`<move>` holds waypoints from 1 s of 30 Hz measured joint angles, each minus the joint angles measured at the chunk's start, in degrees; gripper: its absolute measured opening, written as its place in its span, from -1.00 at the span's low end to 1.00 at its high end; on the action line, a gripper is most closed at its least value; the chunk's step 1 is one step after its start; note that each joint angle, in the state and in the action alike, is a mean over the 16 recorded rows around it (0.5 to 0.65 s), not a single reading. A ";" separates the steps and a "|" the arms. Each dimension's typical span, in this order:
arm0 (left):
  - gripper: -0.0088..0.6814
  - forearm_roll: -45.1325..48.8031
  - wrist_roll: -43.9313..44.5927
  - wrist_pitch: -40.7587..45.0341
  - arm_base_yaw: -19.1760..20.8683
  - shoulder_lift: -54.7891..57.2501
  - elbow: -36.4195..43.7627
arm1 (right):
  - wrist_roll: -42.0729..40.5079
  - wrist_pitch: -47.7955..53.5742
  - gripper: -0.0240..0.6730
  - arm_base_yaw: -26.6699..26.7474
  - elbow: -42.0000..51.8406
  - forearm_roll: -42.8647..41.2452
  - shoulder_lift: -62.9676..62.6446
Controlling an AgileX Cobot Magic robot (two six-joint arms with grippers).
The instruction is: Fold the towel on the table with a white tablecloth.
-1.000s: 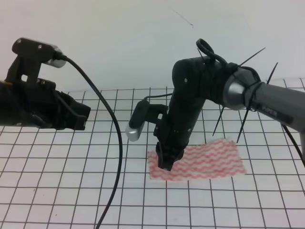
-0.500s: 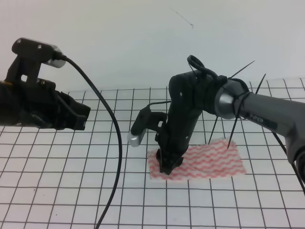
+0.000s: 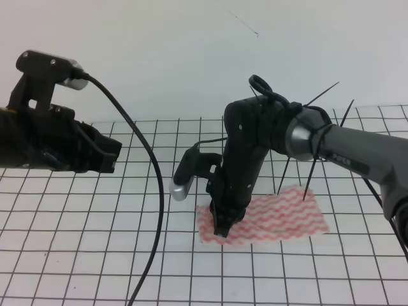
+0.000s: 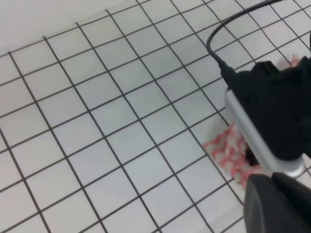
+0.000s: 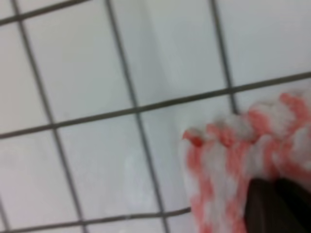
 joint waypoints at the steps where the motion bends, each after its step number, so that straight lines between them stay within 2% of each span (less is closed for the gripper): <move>1: -0.97 0.00 0.00 0.01 0.00 0.00 0.00 | -0.02 0.24 -0.74 0.01 0.02 0.01 -0.39; 6: -0.97 0.00 0.00 0.07 0.00 0.00 0.00 | -0.04 1.84 -0.88 0.06 0.11 0.20 -2.58; 12: -0.97 0.00 0.24 0.27 -0.03 0.00 0.00 | 0.49 4.48 -0.90 0.10 0.20 0.42 -4.97; 22: -0.97 -4.62 6.88 3.98 -0.40 0.23 0.00 | 5.08 6.89 -0.76 -0.85 0.24 -2.88 -6.63; 30: -0.97 -12.28 14.76 10.50 -1.55 2.37 0.00 | 10.94 7.42 -0.66 -5.39 0.41 -5.71 -11.29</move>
